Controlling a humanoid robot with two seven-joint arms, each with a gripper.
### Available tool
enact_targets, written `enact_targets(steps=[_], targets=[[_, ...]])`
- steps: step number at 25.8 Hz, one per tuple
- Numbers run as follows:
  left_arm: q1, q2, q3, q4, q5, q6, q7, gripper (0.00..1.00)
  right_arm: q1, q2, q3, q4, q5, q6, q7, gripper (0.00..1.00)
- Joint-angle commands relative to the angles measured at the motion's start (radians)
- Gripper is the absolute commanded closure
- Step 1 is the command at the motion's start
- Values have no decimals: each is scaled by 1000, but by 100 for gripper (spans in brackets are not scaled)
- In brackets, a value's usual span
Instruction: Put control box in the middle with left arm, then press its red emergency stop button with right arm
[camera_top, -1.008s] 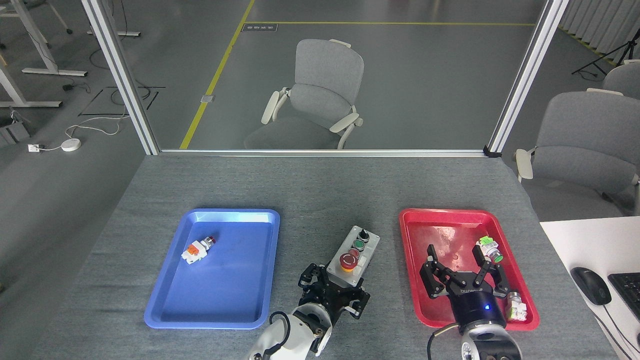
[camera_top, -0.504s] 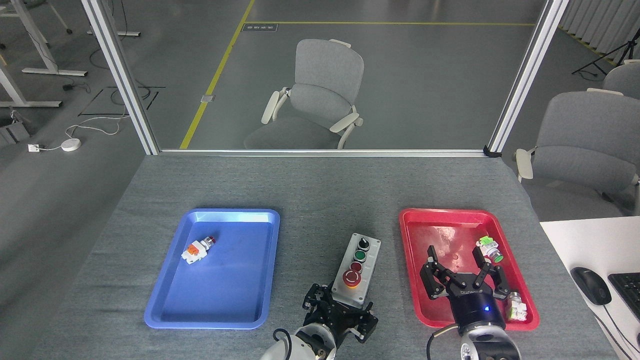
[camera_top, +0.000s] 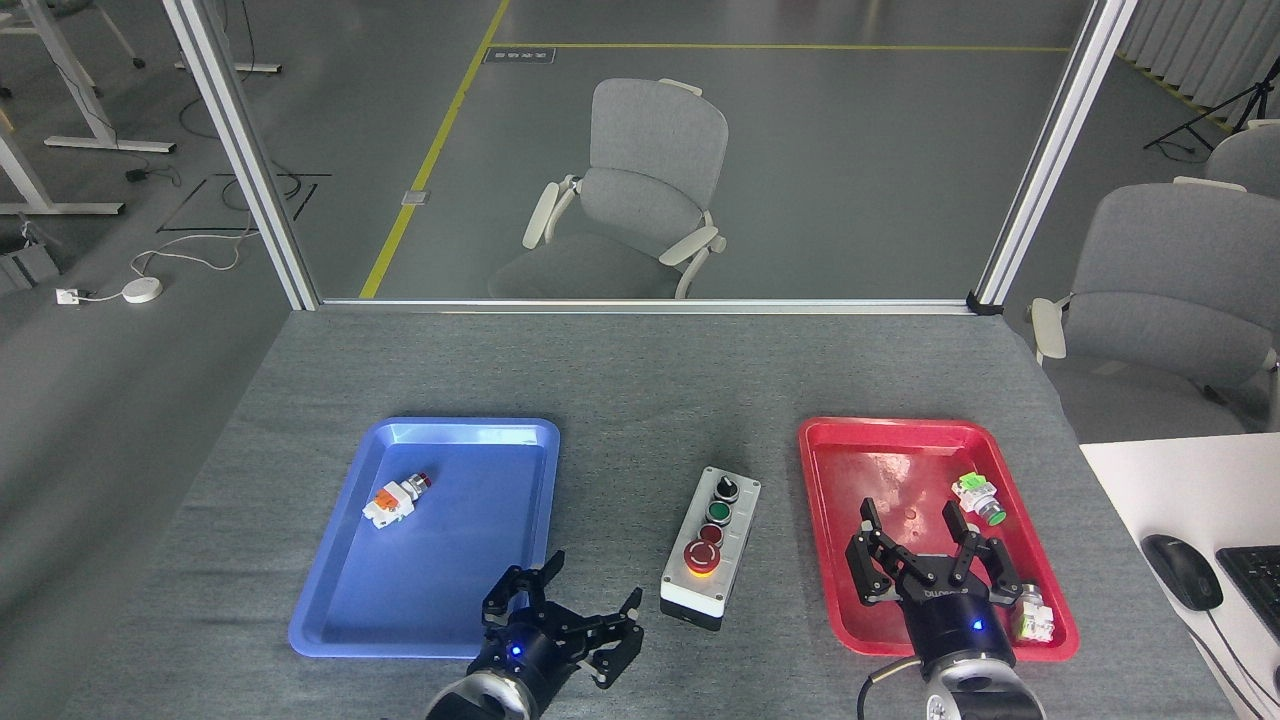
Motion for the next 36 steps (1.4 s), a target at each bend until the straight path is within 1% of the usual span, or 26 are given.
enact_targets(steps=[1, 3, 5, 6, 8, 9, 11, 13, 16, 18, 20, 23, 25, 28, 29, 32, 34, 36], targets=[[85, 58, 198, -117, 0, -96, 7, 2, 8, 5, 5, -2, 3, -5, 1, 20], [101, 56, 304, -134, 0, -152, 12, 2, 10, 3, 9, -2, 3, -16, 1, 28], [104, 53, 389, -126, 0, -186, 17, 2, 8, 2, 13, 3, 7, -19, 2, 36], [106, 52, 426, -119, -1, -192, 20, 2, 5, 6, 16, 9, 7, -18, 9, 44], [97, 47, 478, -96, -1, -194, 29, 2, -2, 11, 53, 23, 7, -15, 48, 64], [88, 47, 497, -85, -1, -194, 35, 2, -2, 12, 68, 23, 6, -21, 58, 72], [60, 47, 532, -54, -1, -194, 57, 2, -2, 19, 82, 17, 10, -38, 61, 83], [32, 47, 560, -18, -1, -194, 80, 2, 4, 38, 90, 9, 17, -71, 61, 99], [19, 49, 580, 15, -1, -188, 116, 2, 19, 38, 119, -5, 23, -84, 61, 100], [17, 46, 615, 33, 0, -183, 121, 2, 19, 42, 136, -5, 29, -85, 59, 100], [11, 43, 643, 42, -1, -185, 123, 2, 18, 52, 150, -2, 56, -85, 59, 100], [17, 44, 644, 41, -4, -185, 127, 2, 8, 66, 193, 6, 86, -77, 61, 100], [17, 46, 647, 52, -1, -183, 152, 2, -18, 77, 216, 15, 95, -70, 67, 100], [11, 43, 670, 108, -3, -177, 179, 2, -27, 100, 236, 60, 124, -51, 79, 100], [11, 43, 684, 108, -4, -175, 179, 2, -33, 111, 240, 77, 132, -44, 78, 100], [11, 41, 702, 108, -6, -145, 169, 1, -61, 117, 274, 107, 153, -39, 73, 100], [11, 41, 701, 107, -7, -120, 170, 1, -62, 134, 288, 140, 155, -28, 71, 100], [11, 41, 701, 107, -9, -117, 169, 1, -70, 144, 289, 175, 158, -18, 71, 100]])
